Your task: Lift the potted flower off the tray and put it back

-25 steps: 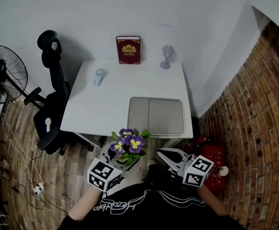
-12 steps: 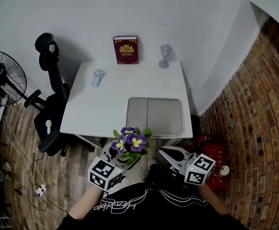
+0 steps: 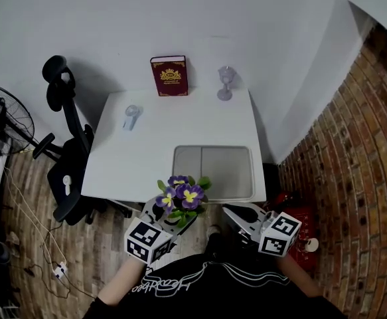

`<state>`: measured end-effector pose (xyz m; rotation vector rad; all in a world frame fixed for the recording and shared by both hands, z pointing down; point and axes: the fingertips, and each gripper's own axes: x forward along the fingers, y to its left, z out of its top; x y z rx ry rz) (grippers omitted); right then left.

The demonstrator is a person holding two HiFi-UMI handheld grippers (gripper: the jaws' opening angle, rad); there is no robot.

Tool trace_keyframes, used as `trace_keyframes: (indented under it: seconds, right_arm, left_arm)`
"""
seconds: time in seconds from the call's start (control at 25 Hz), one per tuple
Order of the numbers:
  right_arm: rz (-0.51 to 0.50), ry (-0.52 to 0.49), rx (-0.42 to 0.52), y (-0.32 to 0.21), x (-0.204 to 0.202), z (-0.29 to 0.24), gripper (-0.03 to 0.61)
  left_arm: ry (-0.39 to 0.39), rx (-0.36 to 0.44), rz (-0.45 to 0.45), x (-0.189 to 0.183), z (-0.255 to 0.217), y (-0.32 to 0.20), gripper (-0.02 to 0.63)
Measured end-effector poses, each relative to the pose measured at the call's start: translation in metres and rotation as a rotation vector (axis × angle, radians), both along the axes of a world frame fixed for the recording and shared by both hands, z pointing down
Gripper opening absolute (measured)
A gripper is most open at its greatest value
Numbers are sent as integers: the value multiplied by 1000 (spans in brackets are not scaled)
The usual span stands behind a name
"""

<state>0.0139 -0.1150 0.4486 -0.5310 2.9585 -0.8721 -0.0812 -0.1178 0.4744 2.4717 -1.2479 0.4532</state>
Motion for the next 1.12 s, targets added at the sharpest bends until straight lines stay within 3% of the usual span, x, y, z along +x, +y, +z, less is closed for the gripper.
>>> trace_keyframes:
  seconds: [0.48, 0.76, 1.12]
  right_arm:
    - [-14, 32, 29, -76, 12, -7, 2]
    - [-33, 38, 45, -115, 16, -6, 2]
    - [-76, 60, 40, -146, 23, 10, 2]
  left_arm:
    - [-18, -16, -82, -9, 21, -82, 348]
    - [-95, -27, -136, -16, 46, -124, 348]
    - [-149, -105, -213, -27, 102, -165, 348]
